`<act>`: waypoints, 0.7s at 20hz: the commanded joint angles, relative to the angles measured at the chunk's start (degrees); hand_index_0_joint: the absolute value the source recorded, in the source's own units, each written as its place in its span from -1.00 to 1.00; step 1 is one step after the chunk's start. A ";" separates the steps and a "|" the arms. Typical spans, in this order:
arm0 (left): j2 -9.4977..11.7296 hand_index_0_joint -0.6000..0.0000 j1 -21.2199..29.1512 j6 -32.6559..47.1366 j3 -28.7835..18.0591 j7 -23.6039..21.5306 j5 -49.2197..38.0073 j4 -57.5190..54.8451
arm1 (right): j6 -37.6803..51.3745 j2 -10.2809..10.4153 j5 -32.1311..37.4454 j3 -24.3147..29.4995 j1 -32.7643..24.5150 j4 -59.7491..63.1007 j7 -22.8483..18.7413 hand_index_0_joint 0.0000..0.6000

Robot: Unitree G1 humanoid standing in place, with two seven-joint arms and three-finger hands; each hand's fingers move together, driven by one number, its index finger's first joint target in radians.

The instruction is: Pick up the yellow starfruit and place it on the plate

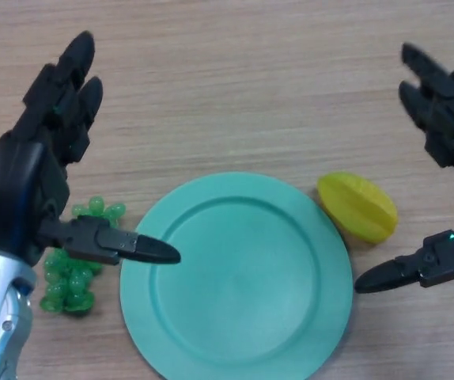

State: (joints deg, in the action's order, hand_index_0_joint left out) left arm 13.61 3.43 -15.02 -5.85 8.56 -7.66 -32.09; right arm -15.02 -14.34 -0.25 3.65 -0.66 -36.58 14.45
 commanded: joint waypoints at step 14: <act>1.73 1.00 -1.26 8.16 -4.39 -0.80 -3.67 -1.80 | 5.06 0.42 -2.61 0.17 0.62 -3.25 -2.37 -1.00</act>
State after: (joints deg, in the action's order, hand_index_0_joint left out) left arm 13.61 0.55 -14.77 -6.49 9.64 -10.28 -31.22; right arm -18.10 -12.81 -2.29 2.02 1.67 -36.59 12.25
